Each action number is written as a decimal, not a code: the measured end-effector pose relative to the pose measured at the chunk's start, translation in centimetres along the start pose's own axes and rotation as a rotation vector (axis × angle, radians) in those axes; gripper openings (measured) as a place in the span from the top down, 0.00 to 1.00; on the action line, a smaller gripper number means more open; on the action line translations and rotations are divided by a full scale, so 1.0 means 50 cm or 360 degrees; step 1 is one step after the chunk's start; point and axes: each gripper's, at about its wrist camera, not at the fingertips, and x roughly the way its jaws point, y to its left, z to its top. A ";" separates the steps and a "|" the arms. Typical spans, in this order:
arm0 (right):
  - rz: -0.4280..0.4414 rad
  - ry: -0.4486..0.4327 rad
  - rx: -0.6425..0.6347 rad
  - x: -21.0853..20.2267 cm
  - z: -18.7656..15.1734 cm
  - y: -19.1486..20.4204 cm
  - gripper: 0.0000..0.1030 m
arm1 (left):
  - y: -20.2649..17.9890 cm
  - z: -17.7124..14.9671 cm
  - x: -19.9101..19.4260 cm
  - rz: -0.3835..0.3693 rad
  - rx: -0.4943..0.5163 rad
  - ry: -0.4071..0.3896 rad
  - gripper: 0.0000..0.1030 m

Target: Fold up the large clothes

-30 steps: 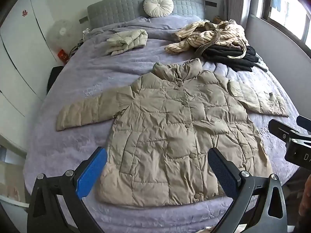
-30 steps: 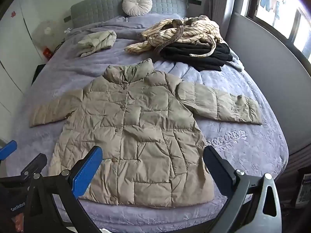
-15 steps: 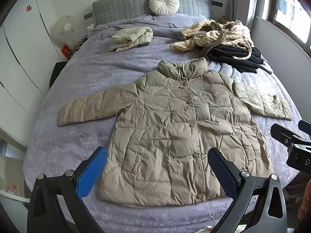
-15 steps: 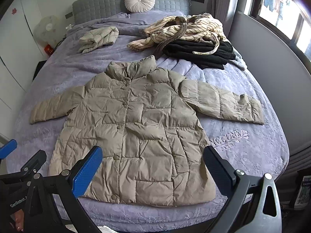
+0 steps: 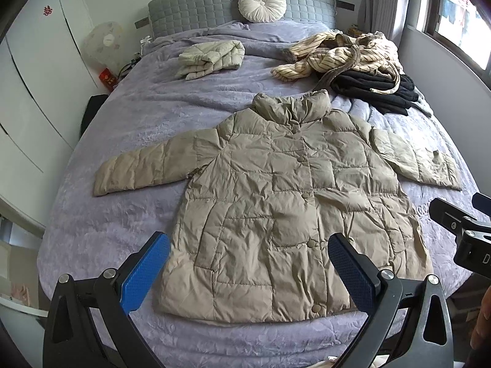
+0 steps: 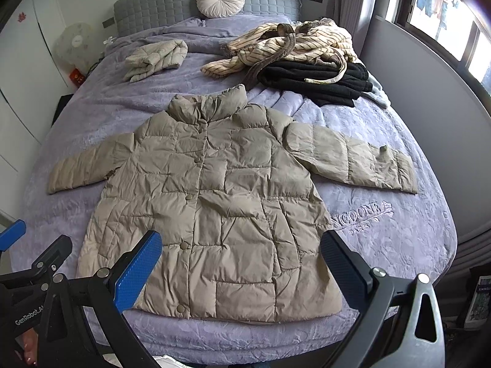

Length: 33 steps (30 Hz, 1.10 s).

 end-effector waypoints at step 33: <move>0.0003 0.0006 0.0002 0.002 -0.001 0.001 0.00 | 0.006 -0.001 0.000 0.0005 0.0000 0.0001 0.00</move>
